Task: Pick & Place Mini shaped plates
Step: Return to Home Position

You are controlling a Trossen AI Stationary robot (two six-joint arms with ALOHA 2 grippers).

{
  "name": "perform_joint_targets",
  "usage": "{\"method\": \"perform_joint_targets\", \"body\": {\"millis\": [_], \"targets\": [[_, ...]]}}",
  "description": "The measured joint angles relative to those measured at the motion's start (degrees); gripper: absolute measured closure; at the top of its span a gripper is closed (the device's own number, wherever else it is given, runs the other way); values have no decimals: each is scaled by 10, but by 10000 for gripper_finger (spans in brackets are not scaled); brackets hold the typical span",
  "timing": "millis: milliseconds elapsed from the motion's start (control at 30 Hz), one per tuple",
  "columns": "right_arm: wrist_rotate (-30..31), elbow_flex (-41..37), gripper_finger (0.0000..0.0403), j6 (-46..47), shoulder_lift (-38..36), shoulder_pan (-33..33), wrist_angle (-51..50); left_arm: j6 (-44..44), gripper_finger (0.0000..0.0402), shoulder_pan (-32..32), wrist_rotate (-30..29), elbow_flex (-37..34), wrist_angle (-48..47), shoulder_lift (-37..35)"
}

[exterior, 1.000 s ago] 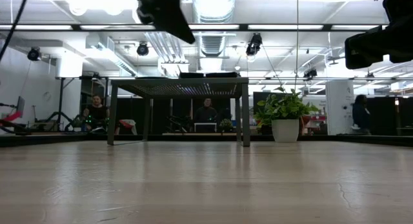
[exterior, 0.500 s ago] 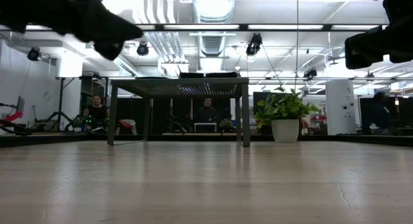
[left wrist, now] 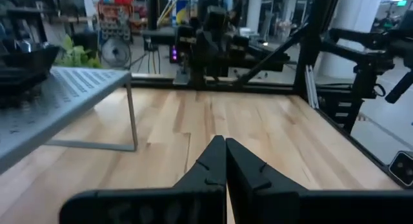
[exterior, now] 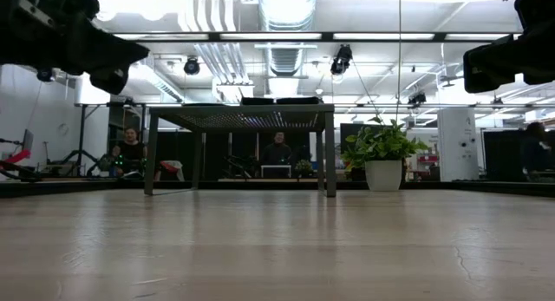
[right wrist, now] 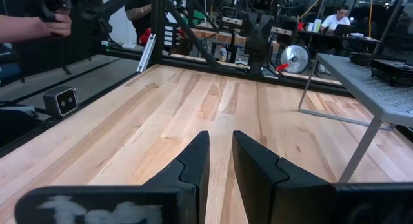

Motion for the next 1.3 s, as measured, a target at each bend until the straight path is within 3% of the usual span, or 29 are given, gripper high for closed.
{"method": "perform_joint_targets", "body": {"millis": [233,433,1300], "targets": [[0,0,339,0,0,0,0,11,401,0,-1,-50,-10,-80],[0,0,339,0,0,0,0,23,401,0,-5,-51,-68,-115],[0,0,339,0,0,0,0,0,401,0,-6,-51,-69,-116]]}}
